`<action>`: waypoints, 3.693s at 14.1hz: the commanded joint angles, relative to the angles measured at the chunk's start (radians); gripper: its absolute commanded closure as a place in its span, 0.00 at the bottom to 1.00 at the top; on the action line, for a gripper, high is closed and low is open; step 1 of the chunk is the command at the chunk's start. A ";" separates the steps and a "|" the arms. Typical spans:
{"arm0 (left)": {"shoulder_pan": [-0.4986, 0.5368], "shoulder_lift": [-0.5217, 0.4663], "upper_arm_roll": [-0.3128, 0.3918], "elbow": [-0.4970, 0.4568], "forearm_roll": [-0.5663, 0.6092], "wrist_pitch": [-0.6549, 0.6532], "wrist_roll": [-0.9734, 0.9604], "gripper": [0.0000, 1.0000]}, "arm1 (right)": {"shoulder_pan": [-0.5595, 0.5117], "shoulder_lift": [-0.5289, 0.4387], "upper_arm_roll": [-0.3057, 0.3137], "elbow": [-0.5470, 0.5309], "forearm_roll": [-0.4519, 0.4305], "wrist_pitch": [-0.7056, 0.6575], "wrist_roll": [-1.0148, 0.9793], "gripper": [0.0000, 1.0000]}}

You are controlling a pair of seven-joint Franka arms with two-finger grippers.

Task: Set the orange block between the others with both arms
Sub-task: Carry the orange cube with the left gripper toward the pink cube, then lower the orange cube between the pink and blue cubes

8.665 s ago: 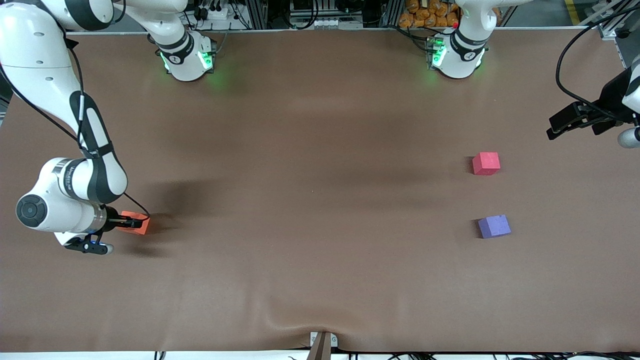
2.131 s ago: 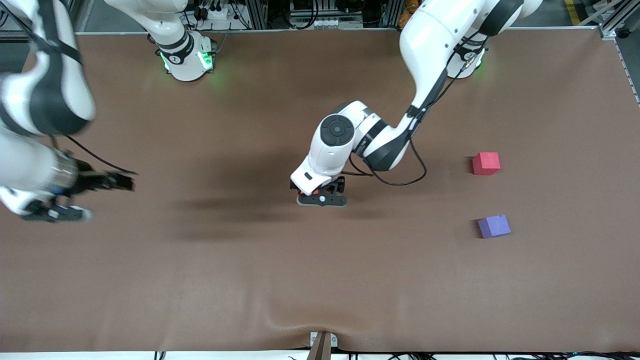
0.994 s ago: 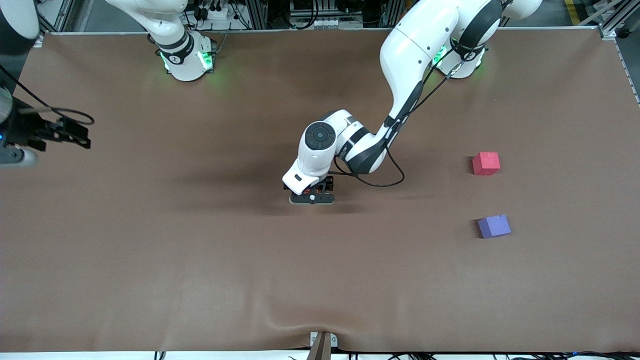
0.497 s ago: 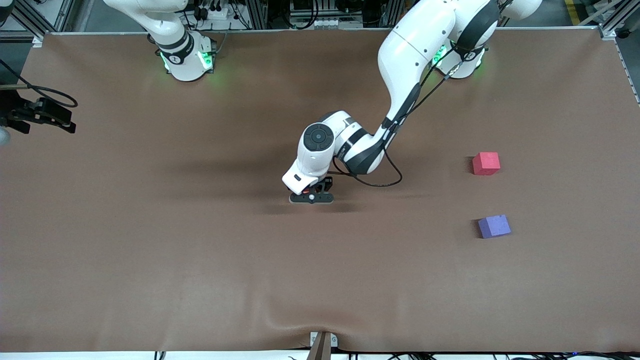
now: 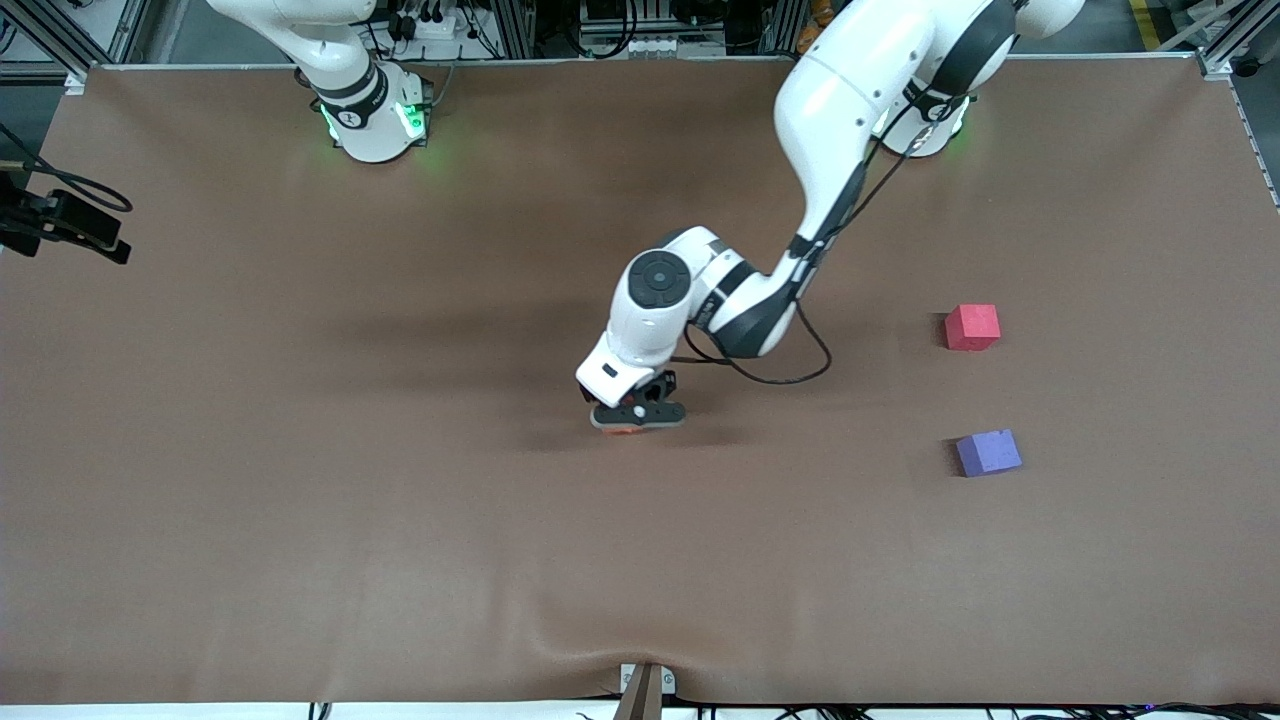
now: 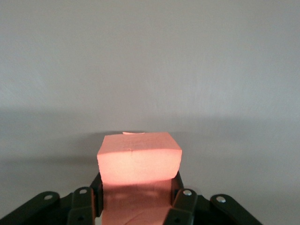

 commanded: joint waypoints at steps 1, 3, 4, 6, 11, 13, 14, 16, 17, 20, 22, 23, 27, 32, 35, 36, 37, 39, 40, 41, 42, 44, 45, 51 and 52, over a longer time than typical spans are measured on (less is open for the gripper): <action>0.074 -0.129 -0.001 -0.045 0.031 -0.024 -0.006 1.00 | -0.013 -0.015 0.004 -0.004 0.009 -0.004 0.012 0.00; 0.116 -0.189 -0.001 -0.047 0.031 -0.101 0.014 1.00 | -0.003 -0.004 0.007 0.011 0.009 0.005 0.024 0.00; 0.139 -0.215 -0.001 -0.047 0.031 -0.145 0.034 1.00 | -0.001 -0.003 0.008 0.010 0.009 0.002 0.023 0.00; 0.189 -0.273 -0.002 -0.047 0.029 -0.249 0.101 1.00 | -0.007 -0.003 0.008 0.010 0.010 -0.005 0.024 0.00; 0.300 -0.364 -0.010 -0.050 0.015 -0.441 0.186 1.00 | -0.009 -0.006 0.007 0.052 0.009 -0.016 0.018 0.00; 0.338 -0.390 -0.010 -0.050 0.009 -0.475 0.218 1.00 | -0.006 -0.006 0.010 0.065 0.010 -0.066 0.020 0.00; 0.361 -0.400 -0.012 -0.050 0.008 -0.510 0.247 1.00 | -0.006 -0.004 0.010 0.066 0.012 -0.074 0.020 0.00; 0.409 -0.433 -0.012 -0.069 -0.027 -0.547 0.291 1.00 | -0.001 -0.003 0.012 0.065 0.020 -0.071 0.023 0.00; 0.426 -0.453 -0.012 -0.097 -0.049 -0.551 0.304 1.00 | -0.003 -0.003 0.012 0.065 0.020 -0.068 0.023 0.00; 0.489 -0.518 -0.012 -0.187 -0.055 -0.551 0.388 1.00 | -0.004 -0.003 0.010 0.065 0.020 -0.071 0.023 0.00; 0.524 -0.561 -0.012 -0.253 -0.054 -0.551 0.423 1.00 | -0.003 -0.001 0.010 0.065 0.020 -0.071 0.021 0.00; 0.533 -0.577 -0.012 -0.280 -0.054 -0.551 0.442 1.00 | -0.004 -0.003 0.010 0.065 0.020 -0.073 0.021 0.00; 0.579 -0.626 -0.010 -0.395 -0.052 -0.531 0.494 1.00 | -0.009 0.005 0.008 0.063 0.041 -0.074 0.021 0.00; 0.670 -0.692 -0.010 -0.624 -0.045 -0.382 0.595 1.00 | -0.013 0.000 0.004 0.066 0.091 -0.097 0.018 0.00; 0.759 -0.724 -0.012 -0.803 -0.046 -0.187 0.730 1.00 | -0.015 0.000 0.004 0.072 0.133 -0.131 0.016 0.00; 0.783 -0.721 -0.012 -0.833 -0.052 -0.148 0.761 1.00 | -0.013 0.002 0.004 0.072 0.132 -0.128 0.016 0.00; 0.796 -0.714 -0.012 -0.862 -0.054 -0.100 0.787 1.00 | -0.015 0.003 0.004 0.072 0.132 -0.123 0.015 0.00; 0.808 -0.688 -0.012 -0.913 -0.054 0.006 0.804 1.00 | -0.019 0.005 0.004 0.072 0.122 -0.114 0.012 0.00; 0.808 -0.674 -0.012 -0.926 -0.054 0.041 0.805 1.00 | -0.022 0.005 0.002 0.072 0.118 -0.102 0.013 0.00; 0.808 -0.658 -0.012 -0.932 -0.054 0.061 0.805 1.00 | -0.038 0.005 0.002 0.072 0.115 -0.094 0.013 0.00; 0.809 -0.643 -0.012 -0.932 -0.055 0.072 0.805 1.00 | -0.044 0.005 0.002 0.072 0.115 -0.087 0.013 0.00; 0.811 -0.615 -0.012 -0.932 -0.055 0.094 0.807 1.00 | -0.055 0.006 0.002 0.072 0.113 -0.073 0.013 0.00; 0.813 -0.605 -0.012 -0.932 -0.054 0.097 0.827 1.00 | -0.058 0.006 0.002 0.072 0.112 -0.070 0.012 0.00; 0.852 -0.546 -0.016 -0.933 -0.120 0.132 0.959 1.00 | -0.033 0.016 0.008 0.065 0.030 -0.067 0.009 0.00; 0.854 -0.546 -0.018 -0.935 -0.121 0.132 0.960 1.00 | -0.026 0.016 0.008 0.063 0.029 -0.068 0.007 0.00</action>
